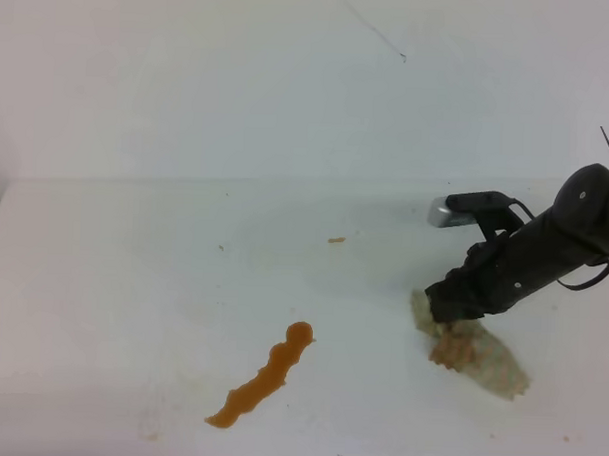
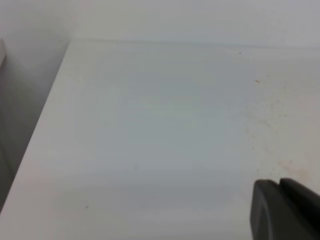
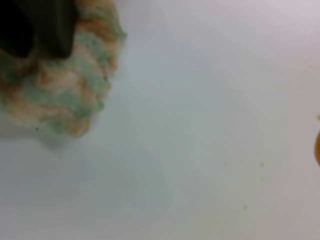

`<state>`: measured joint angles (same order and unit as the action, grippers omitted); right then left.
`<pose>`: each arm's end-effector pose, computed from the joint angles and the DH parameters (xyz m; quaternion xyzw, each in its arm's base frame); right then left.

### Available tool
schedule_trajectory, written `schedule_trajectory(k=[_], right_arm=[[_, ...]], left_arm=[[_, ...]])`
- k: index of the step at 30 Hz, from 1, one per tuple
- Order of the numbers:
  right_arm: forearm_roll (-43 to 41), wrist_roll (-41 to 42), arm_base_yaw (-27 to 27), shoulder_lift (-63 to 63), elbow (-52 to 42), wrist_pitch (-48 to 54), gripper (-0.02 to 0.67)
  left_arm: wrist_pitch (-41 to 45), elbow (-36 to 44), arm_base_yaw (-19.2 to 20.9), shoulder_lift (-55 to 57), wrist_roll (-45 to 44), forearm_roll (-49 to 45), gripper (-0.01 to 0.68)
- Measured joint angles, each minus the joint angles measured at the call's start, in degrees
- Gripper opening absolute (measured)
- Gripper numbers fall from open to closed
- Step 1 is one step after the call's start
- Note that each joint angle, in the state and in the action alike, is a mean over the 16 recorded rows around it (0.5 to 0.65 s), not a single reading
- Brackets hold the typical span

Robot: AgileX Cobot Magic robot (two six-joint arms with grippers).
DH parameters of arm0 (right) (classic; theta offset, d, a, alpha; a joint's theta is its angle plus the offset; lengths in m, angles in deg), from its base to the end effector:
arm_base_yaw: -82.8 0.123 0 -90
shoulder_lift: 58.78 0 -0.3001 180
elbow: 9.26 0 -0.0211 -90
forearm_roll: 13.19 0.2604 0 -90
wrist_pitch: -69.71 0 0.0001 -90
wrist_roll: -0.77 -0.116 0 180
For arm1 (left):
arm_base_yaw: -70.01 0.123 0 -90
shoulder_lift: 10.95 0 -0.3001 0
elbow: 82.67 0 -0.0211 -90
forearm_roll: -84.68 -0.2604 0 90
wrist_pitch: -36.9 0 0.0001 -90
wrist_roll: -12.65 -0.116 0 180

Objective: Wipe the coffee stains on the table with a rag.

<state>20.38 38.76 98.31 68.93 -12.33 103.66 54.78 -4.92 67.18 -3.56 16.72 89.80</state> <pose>0.4067 0.1501 0.1026 -0.2342 0.9446 0.1632 0.1621 0.0728 -0.0068 0.1786 -0.0332 0.7816 -0.0745 0.6184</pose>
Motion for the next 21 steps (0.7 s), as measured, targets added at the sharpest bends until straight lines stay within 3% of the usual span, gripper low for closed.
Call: schedule_trajectory(k=[9, 21], right_arm=[[4.5, 2.1, 2.1, 0.4, 2.6, 3.4, 0.033], [13.0, 4.8, 13.8, 1.0, 12.3, 10.3, 0.019]], left_arm=[[-0.1, 0.0, 0.0, 0.0, 0.0, 0.0, -0.002], [-0.1, -0.1, 0.0, 0.0, 0.0, 0.0, -0.002]])
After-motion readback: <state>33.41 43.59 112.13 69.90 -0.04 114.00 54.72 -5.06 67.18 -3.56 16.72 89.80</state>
